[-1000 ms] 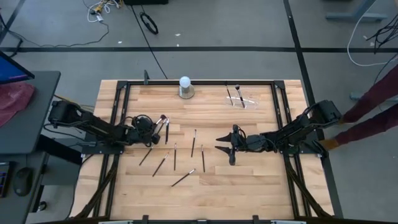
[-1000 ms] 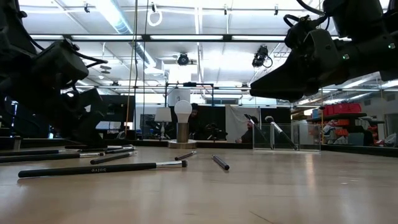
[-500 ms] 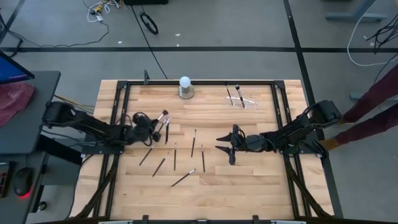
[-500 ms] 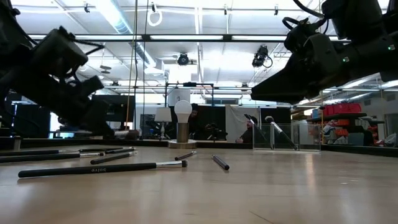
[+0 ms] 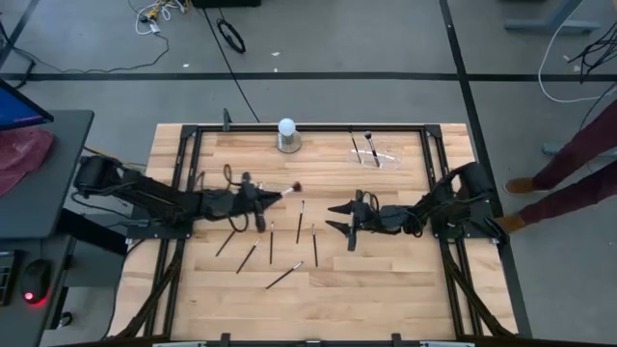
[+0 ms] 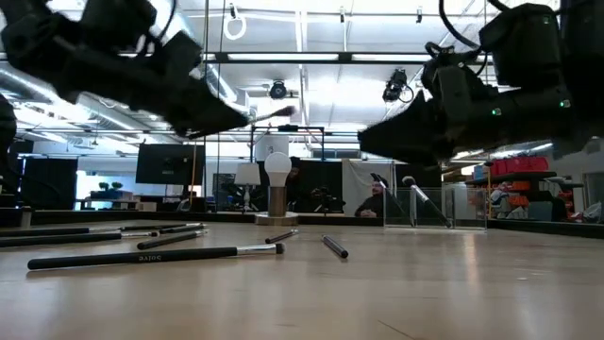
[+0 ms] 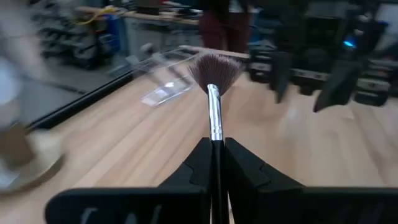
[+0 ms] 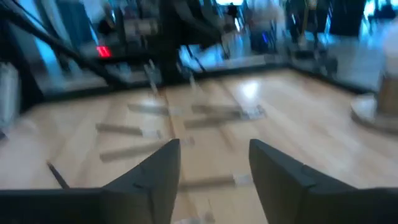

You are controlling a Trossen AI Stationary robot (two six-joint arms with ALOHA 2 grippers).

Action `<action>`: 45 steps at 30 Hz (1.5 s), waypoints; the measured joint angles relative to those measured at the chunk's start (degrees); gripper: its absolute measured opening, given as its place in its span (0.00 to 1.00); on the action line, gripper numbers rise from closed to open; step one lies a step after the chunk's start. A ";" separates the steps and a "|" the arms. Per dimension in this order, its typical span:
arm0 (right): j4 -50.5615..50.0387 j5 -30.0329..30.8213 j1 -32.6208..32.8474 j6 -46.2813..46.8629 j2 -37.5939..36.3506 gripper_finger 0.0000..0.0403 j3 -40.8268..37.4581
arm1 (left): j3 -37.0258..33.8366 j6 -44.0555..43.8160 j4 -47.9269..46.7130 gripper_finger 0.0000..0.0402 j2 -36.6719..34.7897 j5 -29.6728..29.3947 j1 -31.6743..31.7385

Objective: Put items in baskets/containers
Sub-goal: Put the silver highlighter brush into the transparent organizer

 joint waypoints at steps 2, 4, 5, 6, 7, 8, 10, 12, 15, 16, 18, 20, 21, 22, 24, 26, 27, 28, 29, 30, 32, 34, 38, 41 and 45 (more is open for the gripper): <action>4.72 -1.34 -0.39 -1.26 1.56 0.55 0.04 | 3.82 1.10 0.02 0.07 3.70 1.55 -0.57; 5.26 -1.78 -0.62 -2.90 2.27 0.59 0.67 | 7.48 1.63 0.03 0.07 7.39 2.53 -1.18; 5.20 -1.78 -0.62 -4.08 2.23 0.61 1.50 | 9.24 1.92 0.02 0.07 9.10 2.71 -1.50; 5.13 -1.74 -0.62 -5.26 2.16 0.63 2.55 | 11.00 2.45 0.09 0.07 10.80 2.73 -1.84; 4.97 -1.73 -0.62 -6.30 2.13 0.65 3.44 | 12.71 3.11 0.13 0.07 12.25 2.74 -2.20; 4.61 -1.73 -0.53 -7.20 2.13 0.66 4.24 | 14.30 3.84 0.09 0.07 13.49 2.72 -2.54; 4.78 -1.53 -0.26 -8.20 2.13 0.67 5.49 | 17.29 5.42 0.22 0.07 15.49 2.72 -3.30; 5.54 -0.57 0.09 -9.07 2.13 0.66 5.68 | 19.40 7.14 0.23 0.07 16.44 2.68 -4.17; 5.99 1.87 0.66 -9.46 2.01 0.64 5.68 | 21.55 9.04 0.29 0.07 16.67 2.05 -5.49; 6.04 1.89 0.86 -9.45 1.79 0.63 5.66 | 22.08 9.51 0.31 0.07 16.67 2.00 -5.86; 6.41 1.13 1.47 -10.05 1.28 0.61 5.68 | 22.62 10.49 0.40 0.07 16.65 1.76 -6.50; 6.42 0.74 2.42 -11.47 0.10 0.58 5.70 | 22.95 10.95 0.14 0.07 16.65 1.65 -6.96; 6.50 0.50 2.89 -12.14 -0.82 0.57 5.70 | 22.98 10.97 0.23 0.07 16.65 1.60 -7.11; 6.55 0.47 3.35 -13.25 -1.69 0.56 5.69 | 22.98 10.98 0.22 0.07 16.65 1.59 -7.25; 6.44 0.73 4.38 -15.77 -3.64 0.54 5.44 | 22.98 11.02 0.14 0.07 16.65 1.57 -7.55; 6.13 0.97 5.21 -16.88 -6.20 0.53 5.45 | 22.98 11.11 0.34 0.07 16.65 1.60 -7.57; 5.91 1.41 5.45 -16.95 -7.24 0.52 5.46 | 22.98 11.16 0.55 0.07 16.65 1.70 -7.57; 5.61 1.77 5.57 -16.75 -7.96 0.52 5.46 | 23.01 11.17 0.72 0.07 16.63 1.71 -7.57; 5.25 1.88 5.50 -16.25 -8.41 0.51 5.46 | 23.02 11.16 0.78 0.07 16.63 1.65 -7.57; 5.03 1.95 5.45 -15.58 -8.76 0.51 5.46 | 23.02 11.17 0.87 0.07 16.63 1.59 -7.57; 5.02 1.95 4.97 -14.37 -8.97 0.51 5.49 | 23.02 11.15 1.39 0.07 16.63 1.63 -7.55; 4.07 1.54 4.71 -13.49 -8.97 0.51 5.49 | 23.02 11.15 1.74 0.07 16.63 1.67 -7.55; 3.01 -1.99 4.09 -11.38 -8.95 0.51 5.52 | 23.02 11.15 1.89 0.07 16.63 1.79 -7.55; 2.89 -2.65 3.97 -11.12 -8.95 0.51 6.36 | 23.02 11.71 2.52 0.07 16.63 1.80 -7.55; 2.16 -2.88 3.95 -11.60 -8.95 0.47 7.70 | 23.02 12.02 3.21 0.07 16.63 1.96 -7.56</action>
